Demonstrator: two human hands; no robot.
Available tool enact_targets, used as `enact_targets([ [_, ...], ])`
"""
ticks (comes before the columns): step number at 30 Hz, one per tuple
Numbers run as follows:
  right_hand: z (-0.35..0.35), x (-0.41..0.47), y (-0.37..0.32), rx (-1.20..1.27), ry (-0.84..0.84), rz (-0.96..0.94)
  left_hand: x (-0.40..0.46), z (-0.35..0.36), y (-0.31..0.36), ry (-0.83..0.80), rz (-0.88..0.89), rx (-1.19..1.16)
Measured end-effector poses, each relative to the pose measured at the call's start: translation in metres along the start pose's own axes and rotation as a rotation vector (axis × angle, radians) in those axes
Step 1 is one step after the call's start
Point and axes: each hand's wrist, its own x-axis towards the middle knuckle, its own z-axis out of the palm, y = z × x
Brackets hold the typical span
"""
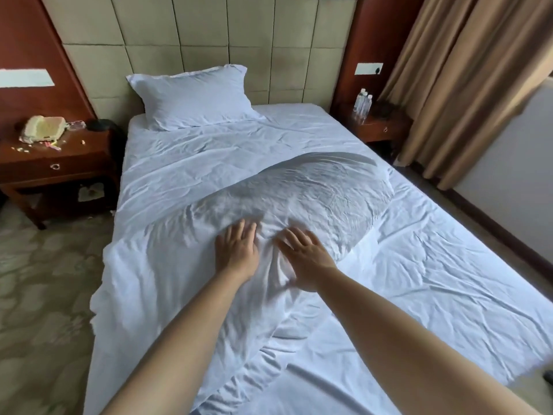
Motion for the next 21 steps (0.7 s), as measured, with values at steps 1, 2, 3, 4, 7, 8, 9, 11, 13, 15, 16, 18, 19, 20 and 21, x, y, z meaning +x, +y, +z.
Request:
enact_targets([
  [1, 0.000, 0.003, 0.009, -0.012, 0.002, -0.017, 0.009, 0.002, 0.006, -0.019, -0.013, -0.011],
  [2, 0.000, 0.006, 0.017, -0.019, -0.005, -0.030, 0.015, 0.005, 0.012, -0.031, -0.024, -0.016],
  [3, 0.001, 0.008, 0.027, -0.022, -0.014, -0.038, 0.021, 0.006, 0.019, -0.040, -0.031, -0.015],
  [4, 0.002, 0.012, 0.038, -0.020, -0.023, -0.042, 0.026, 0.007, 0.026, -0.049, -0.037, -0.013],
  [7, 0.005, 0.021, 0.073, 0.016, -0.012, -0.061, 0.043, 0.011, 0.049, -0.075, -0.050, -0.016],
  [8, 0.006, 0.024, 0.084, 0.030, 0.007, -0.076, 0.050, 0.013, 0.058, -0.082, -0.060, -0.017],
  [9, 0.007, 0.027, 0.096, 0.047, 0.025, -0.086, 0.056, 0.015, 0.067, -0.087, -0.075, -0.019],
  [11, 0.010, 0.034, 0.122, 0.070, 0.064, -0.100, 0.067, 0.020, 0.088, -0.077, -0.098, 0.001],
  [13, 0.014, 0.041, 0.151, 0.078, 0.060, -0.137, 0.082, 0.024, 0.108, -0.101, -0.109, 0.030],
  [15, 0.017, 0.046, 0.179, 0.084, 0.031, -0.191, 0.093, 0.030, 0.129, -0.145, -0.143, 0.054],
  [16, 0.019, 0.050, 0.193, 0.076, 0.017, -0.216, 0.098, 0.034, 0.139, -0.163, -0.157, 0.083],
  [18, 0.026, 0.055, 0.219, 0.032, -0.027, -0.281, 0.109, 0.042, 0.158, -0.196, -0.171, 0.139],
  [19, 0.032, 0.057, 0.231, -0.021, -0.046, -0.316, 0.113, 0.047, 0.167, -0.211, -0.182, 0.162],
  [20, 0.039, 0.057, 0.242, -0.085, -0.064, -0.345, 0.116, 0.053, 0.176, -0.227, -0.201, 0.180],
  [21, 0.047, 0.057, 0.252, -0.148, -0.085, -0.362, 0.117, 0.059, 0.184, -0.241, -0.222, 0.194],
])
